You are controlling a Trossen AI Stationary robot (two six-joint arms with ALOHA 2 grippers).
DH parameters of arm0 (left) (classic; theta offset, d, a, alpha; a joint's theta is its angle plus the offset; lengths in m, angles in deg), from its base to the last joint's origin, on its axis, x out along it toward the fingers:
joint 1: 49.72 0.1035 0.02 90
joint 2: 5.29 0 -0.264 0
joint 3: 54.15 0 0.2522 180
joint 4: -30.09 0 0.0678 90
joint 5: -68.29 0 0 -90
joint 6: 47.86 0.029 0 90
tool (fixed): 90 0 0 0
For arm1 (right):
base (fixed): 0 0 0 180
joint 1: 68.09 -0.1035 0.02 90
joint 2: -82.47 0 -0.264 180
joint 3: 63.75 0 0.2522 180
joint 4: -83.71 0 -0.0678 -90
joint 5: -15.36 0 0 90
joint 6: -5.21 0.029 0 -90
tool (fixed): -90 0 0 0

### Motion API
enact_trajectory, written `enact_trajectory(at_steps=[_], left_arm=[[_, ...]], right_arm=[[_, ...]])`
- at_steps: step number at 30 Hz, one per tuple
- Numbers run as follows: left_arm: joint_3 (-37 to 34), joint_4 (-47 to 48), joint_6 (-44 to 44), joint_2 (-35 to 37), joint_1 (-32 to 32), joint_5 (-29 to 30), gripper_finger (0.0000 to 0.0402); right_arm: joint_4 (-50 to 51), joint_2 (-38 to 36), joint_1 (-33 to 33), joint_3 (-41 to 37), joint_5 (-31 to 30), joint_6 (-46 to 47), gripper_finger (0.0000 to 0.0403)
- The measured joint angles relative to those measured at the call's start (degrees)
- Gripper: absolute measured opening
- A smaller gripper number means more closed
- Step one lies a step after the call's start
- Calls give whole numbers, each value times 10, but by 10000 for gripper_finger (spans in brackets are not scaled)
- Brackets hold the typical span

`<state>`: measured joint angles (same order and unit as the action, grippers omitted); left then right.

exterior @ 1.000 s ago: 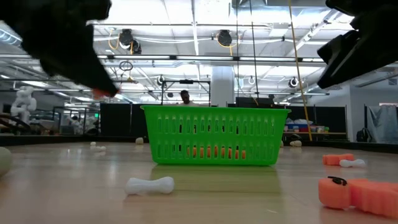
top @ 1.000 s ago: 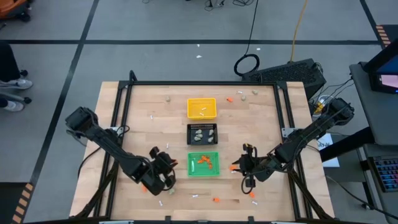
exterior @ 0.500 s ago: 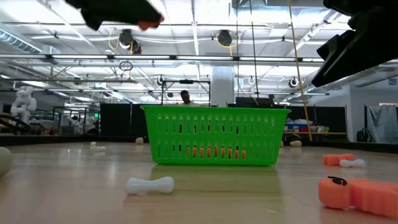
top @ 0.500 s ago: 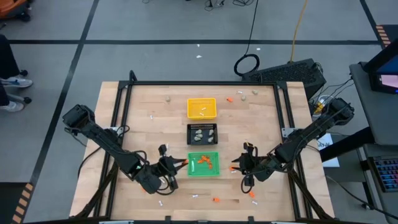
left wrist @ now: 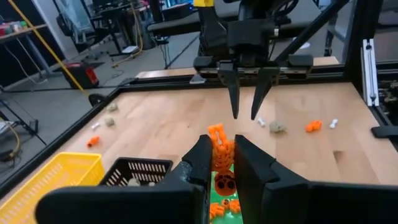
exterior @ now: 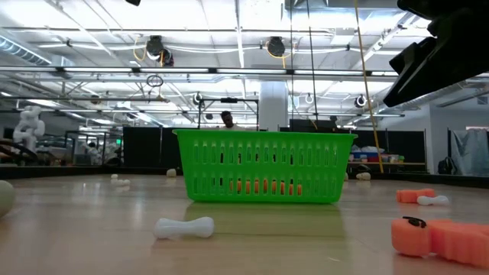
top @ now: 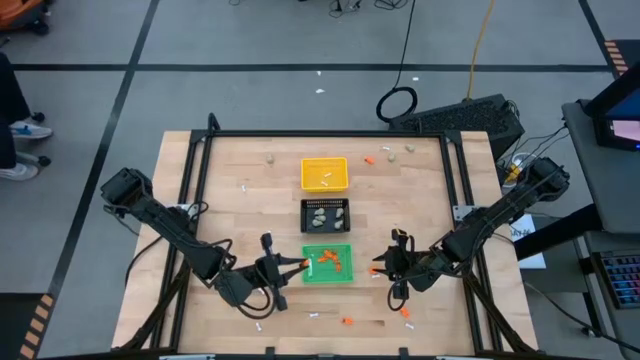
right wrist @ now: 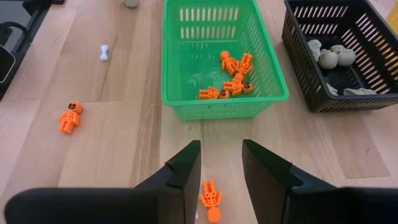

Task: Sort Halloween decoration
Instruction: Put the orange skeleton toy into the green basket

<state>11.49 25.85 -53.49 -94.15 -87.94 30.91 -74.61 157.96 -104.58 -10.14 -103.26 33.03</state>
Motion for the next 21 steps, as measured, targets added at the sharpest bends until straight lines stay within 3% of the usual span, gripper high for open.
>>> enact_trajectory(at_steps=[21], left_arm=[[0,-10,-26,0,0,-5,41]], right_arm=[[0,0,0,0,1,0,102]])
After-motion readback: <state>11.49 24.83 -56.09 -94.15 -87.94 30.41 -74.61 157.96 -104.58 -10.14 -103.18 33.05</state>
